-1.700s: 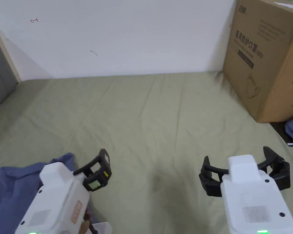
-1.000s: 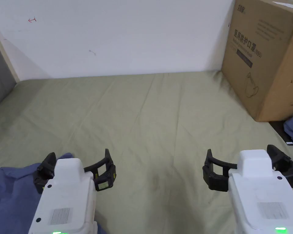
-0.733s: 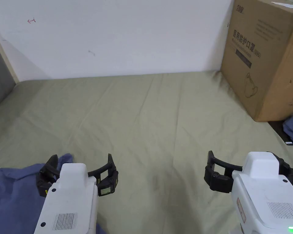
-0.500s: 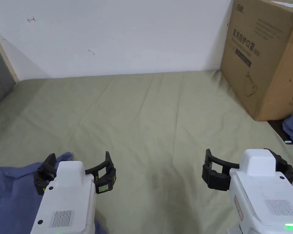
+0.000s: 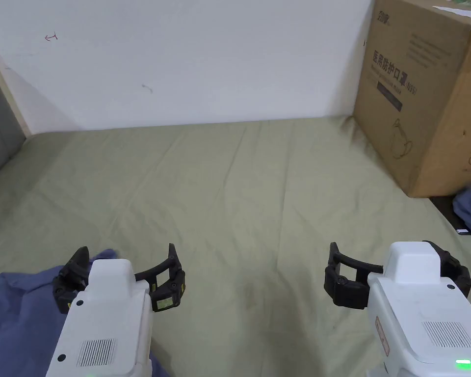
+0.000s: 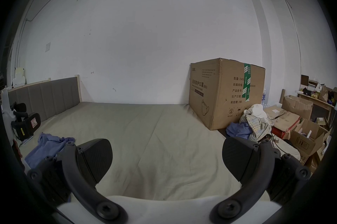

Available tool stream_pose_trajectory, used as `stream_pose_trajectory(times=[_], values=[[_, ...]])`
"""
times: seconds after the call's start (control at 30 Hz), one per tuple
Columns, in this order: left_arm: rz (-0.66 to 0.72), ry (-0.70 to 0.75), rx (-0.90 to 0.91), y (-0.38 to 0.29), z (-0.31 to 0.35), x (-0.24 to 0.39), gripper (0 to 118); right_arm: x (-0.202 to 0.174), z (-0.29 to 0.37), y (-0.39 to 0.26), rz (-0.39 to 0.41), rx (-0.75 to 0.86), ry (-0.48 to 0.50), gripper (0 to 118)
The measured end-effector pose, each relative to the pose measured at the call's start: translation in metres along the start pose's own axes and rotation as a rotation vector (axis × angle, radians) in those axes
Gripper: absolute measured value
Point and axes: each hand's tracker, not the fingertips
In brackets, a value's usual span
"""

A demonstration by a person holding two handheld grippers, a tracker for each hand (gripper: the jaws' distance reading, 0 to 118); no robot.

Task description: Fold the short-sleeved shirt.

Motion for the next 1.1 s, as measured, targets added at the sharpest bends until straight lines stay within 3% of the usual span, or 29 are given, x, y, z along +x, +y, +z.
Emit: stream_pose_trajectory(times=[0.77, 0.83, 0.87, 0.9, 0.93, 0.97, 1.0, 1.1], values=[[0.003, -0.022, -0.02, 0.004, -0.006, 0.003, 117, 0.0, -0.003, 0.004, 0.019, -0.019, 0.0, 117], [0.009, -0.03, -0.024, 0.003, -0.006, 0.004, 109, 0.0, -0.005, 0.006, 0.017, -0.031, -0.004, 115], [0.017, -0.037, -0.025, 0.004, -0.007, 0.004, 98, 0.001, -0.005, 0.006, 0.013, -0.033, -0.002, 110], [0.024, -0.045, -0.029, 0.005, -0.007, 0.004, 78, 0.001, -0.005, 0.007, 0.007, -0.029, 0.005, 99], [0.028, -0.053, -0.043, 0.006, -0.009, 0.004, 41, 0.002, -0.005, 0.007, 0.001, -0.025, 0.012, 66], [0.031, -0.06, -0.062, 0.007, -0.012, 0.005, 15, 0.002, -0.007, 0.008, 0.001, -0.029, 0.014, 29], [0.035, -0.061, -0.062, 0.007, -0.013, 0.006, 3, 0.001, -0.009, 0.009, 0.014, -0.038, -0.001, 0], [0.043, -0.061, -0.065, 0.007, -0.013, 0.004, 1, 0.009, -0.013, 0.008, 0.009, -0.039, 0.025, 0]])
